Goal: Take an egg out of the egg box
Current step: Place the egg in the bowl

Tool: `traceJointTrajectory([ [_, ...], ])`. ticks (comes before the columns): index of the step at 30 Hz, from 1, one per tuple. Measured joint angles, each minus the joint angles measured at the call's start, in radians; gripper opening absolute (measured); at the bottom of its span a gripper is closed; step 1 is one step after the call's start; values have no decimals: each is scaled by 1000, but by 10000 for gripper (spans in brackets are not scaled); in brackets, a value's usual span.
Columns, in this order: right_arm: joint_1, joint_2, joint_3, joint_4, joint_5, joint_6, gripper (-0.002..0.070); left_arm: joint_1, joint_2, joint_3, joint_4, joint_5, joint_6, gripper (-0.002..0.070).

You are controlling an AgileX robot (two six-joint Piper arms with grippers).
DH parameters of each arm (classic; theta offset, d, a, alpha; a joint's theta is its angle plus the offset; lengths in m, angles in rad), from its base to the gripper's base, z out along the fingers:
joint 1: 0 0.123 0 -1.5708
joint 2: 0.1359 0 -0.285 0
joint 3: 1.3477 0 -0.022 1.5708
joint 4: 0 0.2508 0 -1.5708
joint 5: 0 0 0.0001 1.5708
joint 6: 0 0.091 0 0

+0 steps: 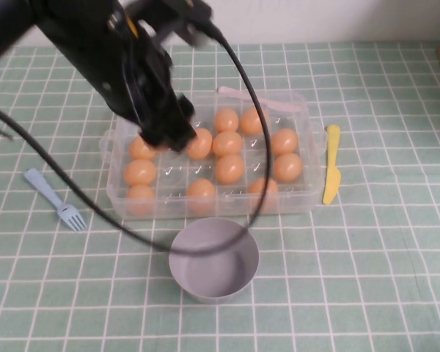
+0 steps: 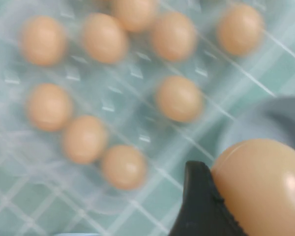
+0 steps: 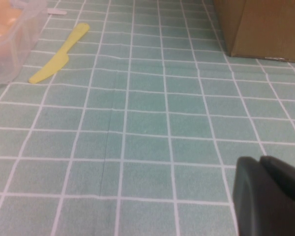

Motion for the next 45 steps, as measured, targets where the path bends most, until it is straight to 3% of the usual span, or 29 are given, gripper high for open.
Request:
traceJointTrajectory([
  [4, 0, 0, 0, 0, 0, 0, -17, -93, -9, 124, -10, 2, -2, 362],
  [9, 0, 0, 0, 0, 0, 0, -17, -148, 15, 233, -24, -21, -2, 362],
  [25, 0, 0, 0, 4, 0, 0, -17, -158, 161, 330, -43, -179, -2, 362],
  [45, 0, 0, 0, 4, 0, 0, -17, -158, 243, 330, -41, -237, 2, 361],
])
